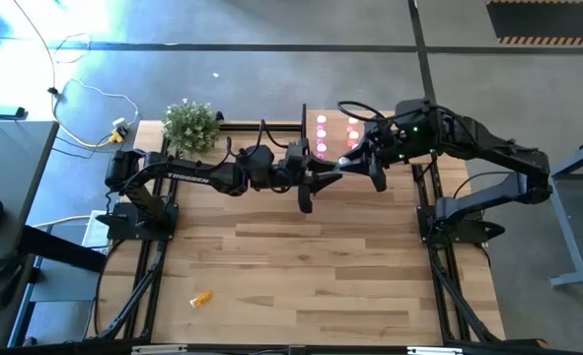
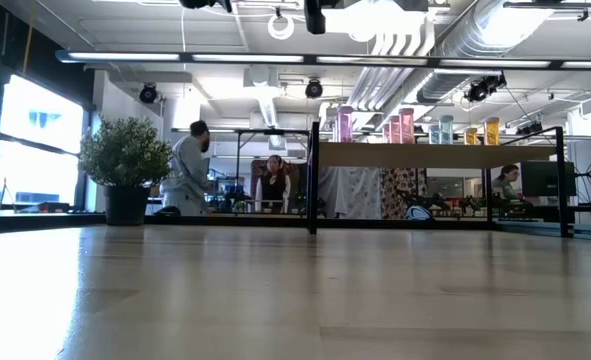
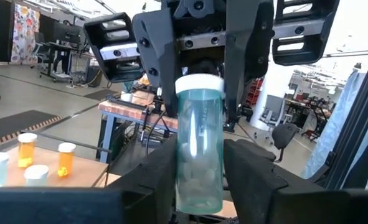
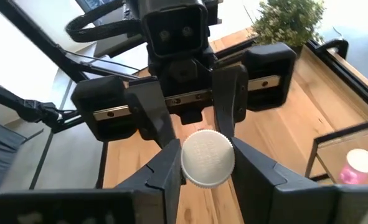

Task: Pick and place medicine bottles onto shelf by color
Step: Put the blue pill bottle on the shelf aligned with the other blue pill bottles

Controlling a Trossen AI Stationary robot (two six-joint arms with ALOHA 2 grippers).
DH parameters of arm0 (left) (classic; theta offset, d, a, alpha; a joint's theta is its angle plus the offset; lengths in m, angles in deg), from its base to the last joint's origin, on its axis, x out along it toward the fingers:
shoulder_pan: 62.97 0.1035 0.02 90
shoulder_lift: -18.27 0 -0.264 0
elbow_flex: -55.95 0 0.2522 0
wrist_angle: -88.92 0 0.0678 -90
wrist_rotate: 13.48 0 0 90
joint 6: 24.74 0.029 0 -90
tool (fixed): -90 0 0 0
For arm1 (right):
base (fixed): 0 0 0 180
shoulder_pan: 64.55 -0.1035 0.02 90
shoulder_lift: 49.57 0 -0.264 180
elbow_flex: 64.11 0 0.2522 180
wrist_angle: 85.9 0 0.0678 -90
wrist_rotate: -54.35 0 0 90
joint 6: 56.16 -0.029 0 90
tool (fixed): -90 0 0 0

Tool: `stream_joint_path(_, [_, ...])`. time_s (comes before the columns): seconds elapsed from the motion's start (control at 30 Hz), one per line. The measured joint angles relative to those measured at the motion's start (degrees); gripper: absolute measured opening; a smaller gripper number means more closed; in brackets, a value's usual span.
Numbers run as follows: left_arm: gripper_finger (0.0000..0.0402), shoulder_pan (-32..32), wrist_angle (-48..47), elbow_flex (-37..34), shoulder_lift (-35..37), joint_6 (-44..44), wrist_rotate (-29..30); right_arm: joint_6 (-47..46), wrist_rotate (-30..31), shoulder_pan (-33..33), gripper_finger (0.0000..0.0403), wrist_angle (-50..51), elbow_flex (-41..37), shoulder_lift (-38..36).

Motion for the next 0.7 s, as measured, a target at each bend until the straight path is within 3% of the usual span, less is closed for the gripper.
stream_joint_path(0.27, [0.0197, 1.31, -1.31, 0.02, 0.0, -0.07, 0.33, -0.63, 1.58, 0.35, 0.0106, 3.64, 0.0, 0.0])
stream_joint_path(0.47, [0.0238, 2.96, -3.92, 0.02, 0.0, -0.15, 2.83, -0.54, 9.55, 0.6, 0.0106, 9.24, 0.0, -0.89])
stream_joint_path(0.7, [0.0243, 5.99, -4.54, 0.02, 0.0, -0.07, 2.82, 0.04, 19.38, 3.14, 0.0106, 12.4, 0.0, -4.01])
